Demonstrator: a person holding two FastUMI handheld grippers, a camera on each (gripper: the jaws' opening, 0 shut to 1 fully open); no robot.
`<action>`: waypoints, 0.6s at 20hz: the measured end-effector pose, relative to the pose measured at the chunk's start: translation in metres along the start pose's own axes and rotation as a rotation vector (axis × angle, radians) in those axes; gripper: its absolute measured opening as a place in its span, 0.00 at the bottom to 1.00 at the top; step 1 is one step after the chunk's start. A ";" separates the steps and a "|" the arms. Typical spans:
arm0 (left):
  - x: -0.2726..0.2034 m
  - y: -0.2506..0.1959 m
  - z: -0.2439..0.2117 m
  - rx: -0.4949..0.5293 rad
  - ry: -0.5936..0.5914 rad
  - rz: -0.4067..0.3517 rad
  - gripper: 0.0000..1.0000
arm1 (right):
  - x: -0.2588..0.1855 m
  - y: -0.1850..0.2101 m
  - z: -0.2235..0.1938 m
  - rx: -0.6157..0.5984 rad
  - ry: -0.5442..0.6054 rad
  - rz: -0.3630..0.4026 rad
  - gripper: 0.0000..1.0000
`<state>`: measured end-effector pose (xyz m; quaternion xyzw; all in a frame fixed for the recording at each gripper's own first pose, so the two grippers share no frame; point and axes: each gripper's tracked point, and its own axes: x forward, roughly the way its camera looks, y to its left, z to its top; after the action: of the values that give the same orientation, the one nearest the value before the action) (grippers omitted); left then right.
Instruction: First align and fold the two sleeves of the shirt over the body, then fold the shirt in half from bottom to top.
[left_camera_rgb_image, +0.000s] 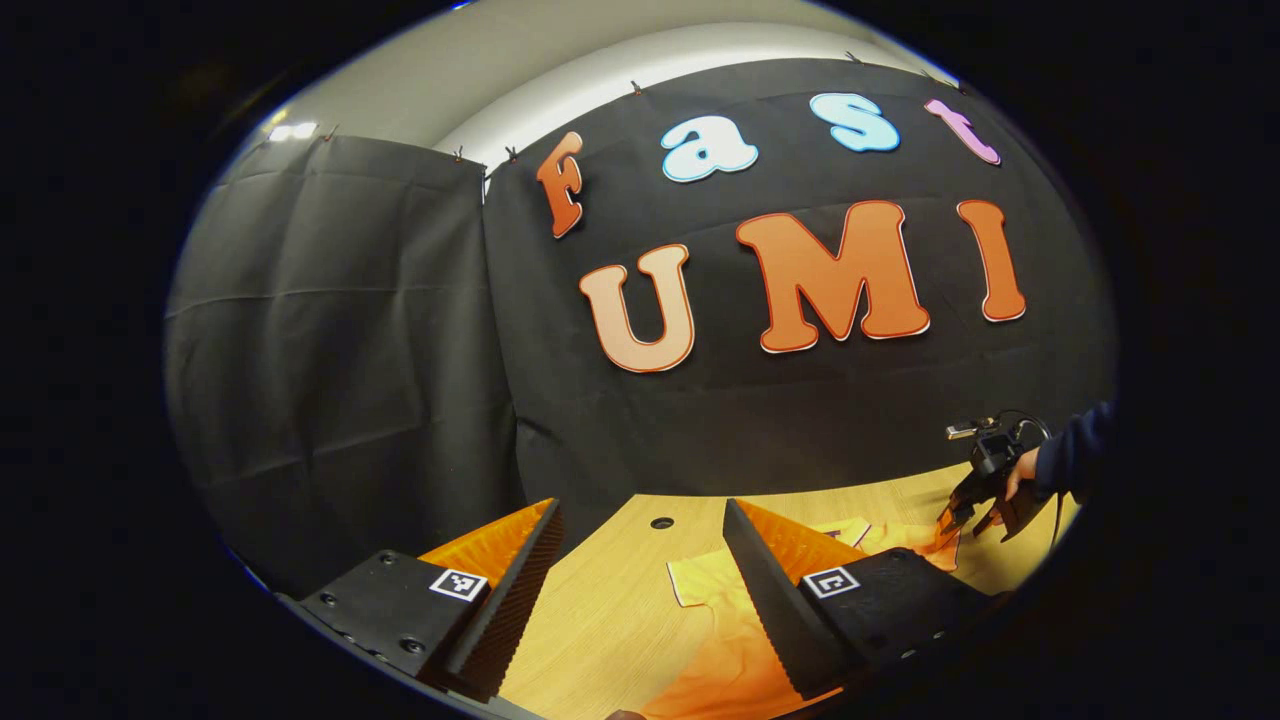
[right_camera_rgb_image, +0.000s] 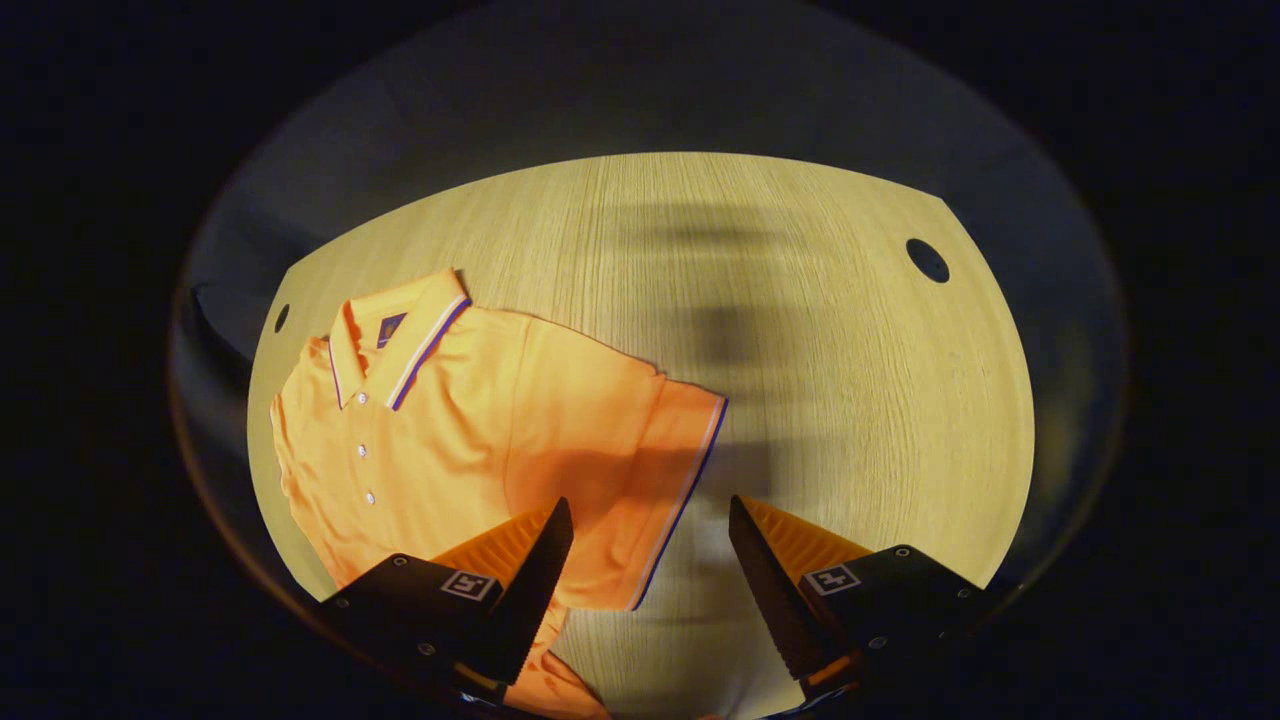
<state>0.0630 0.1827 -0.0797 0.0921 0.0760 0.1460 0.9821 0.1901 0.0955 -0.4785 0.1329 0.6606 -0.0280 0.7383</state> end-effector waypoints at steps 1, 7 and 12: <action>0.001 -0.003 -0.001 0.004 0.004 -0.001 0.98 | 0.004 -0.001 -0.001 0.003 0.012 -0.006 0.96; 0.008 -0.012 -0.004 0.014 0.029 -0.007 0.99 | 0.021 -0.001 0.000 -0.015 0.043 -0.048 0.82; 0.010 -0.017 -0.005 0.018 0.034 -0.010 0.99 | 0.021 0.003 0.008 -0.015 0.012 -0.014 0.23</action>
<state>0.0763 0.1702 -0.0897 0.0978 0.0944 0.1419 0.9805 0.2013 0.0993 -0.4981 0.1231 0.6660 -0.0274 0.7352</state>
